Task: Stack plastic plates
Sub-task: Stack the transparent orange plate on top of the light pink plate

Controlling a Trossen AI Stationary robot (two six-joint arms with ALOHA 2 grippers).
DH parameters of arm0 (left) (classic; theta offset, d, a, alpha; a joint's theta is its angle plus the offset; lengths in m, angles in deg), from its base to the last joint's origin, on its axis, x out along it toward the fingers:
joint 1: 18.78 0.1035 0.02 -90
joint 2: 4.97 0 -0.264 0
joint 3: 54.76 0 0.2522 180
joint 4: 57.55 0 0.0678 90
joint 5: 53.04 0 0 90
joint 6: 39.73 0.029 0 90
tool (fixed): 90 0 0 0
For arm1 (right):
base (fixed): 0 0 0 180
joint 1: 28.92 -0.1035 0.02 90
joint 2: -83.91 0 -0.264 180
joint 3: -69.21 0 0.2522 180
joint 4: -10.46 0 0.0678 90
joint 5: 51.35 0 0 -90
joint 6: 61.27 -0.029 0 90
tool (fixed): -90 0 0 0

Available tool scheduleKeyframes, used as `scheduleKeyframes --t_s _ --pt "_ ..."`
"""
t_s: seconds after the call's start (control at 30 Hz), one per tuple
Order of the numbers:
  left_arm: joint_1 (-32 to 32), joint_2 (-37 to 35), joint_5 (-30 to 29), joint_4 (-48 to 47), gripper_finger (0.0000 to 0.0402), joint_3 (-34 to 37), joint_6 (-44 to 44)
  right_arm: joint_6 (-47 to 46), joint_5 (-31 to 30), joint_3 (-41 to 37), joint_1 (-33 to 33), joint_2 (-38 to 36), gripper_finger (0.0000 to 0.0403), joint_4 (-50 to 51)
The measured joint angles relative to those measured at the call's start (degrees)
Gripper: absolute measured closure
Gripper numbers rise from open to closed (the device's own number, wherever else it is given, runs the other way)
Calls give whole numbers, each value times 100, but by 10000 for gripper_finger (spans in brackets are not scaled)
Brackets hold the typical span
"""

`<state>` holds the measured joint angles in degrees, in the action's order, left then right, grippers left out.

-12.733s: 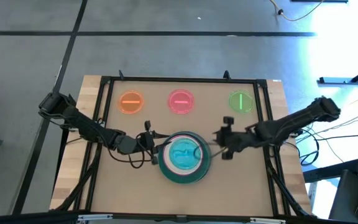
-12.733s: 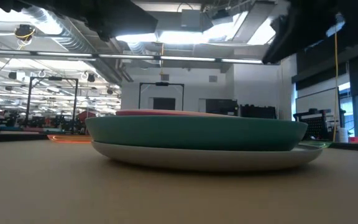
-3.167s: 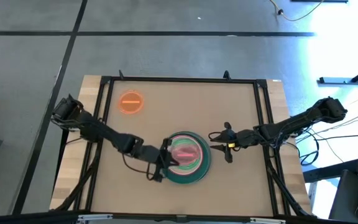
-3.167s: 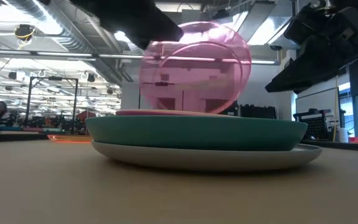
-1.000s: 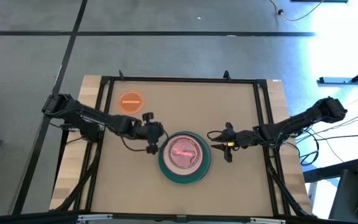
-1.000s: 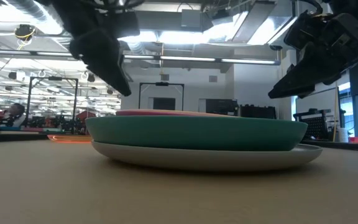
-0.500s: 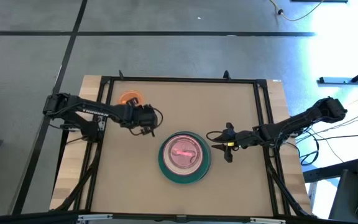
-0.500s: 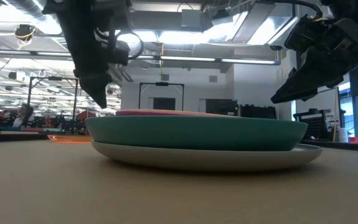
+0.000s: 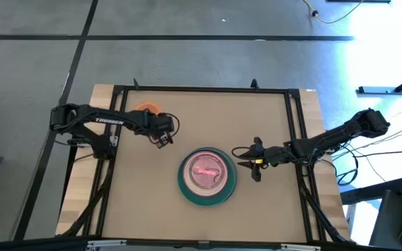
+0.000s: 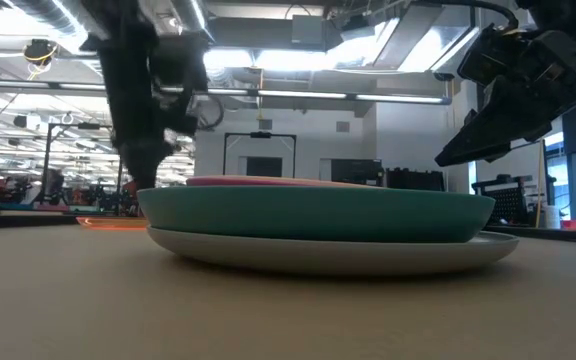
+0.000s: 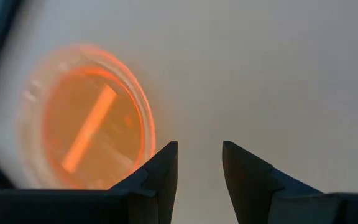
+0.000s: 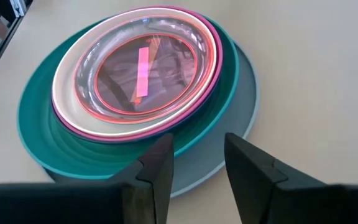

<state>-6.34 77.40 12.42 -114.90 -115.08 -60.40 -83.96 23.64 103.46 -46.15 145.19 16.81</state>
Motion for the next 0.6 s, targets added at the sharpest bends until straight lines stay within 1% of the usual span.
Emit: scheduleKeyframes --t_s 0.07,0.17,0.33,0.5,0.6 --pt "197 1 228 272 283 244 65 2 0 0 0 0 269 -1" --pt "431 1 307 602 283 533 181 1 0 0 0 0 269 -1" --pt "667 1 228 1015 283 891 483 3 -194 0 0 0 269 -1" --pt "809 1 -148 1595 282 1211 760 2 -352 0 0 0 269 -1" --pt "898 -12 -189 1778 283 1362 779 3 -350 0 0 0 269 -1"
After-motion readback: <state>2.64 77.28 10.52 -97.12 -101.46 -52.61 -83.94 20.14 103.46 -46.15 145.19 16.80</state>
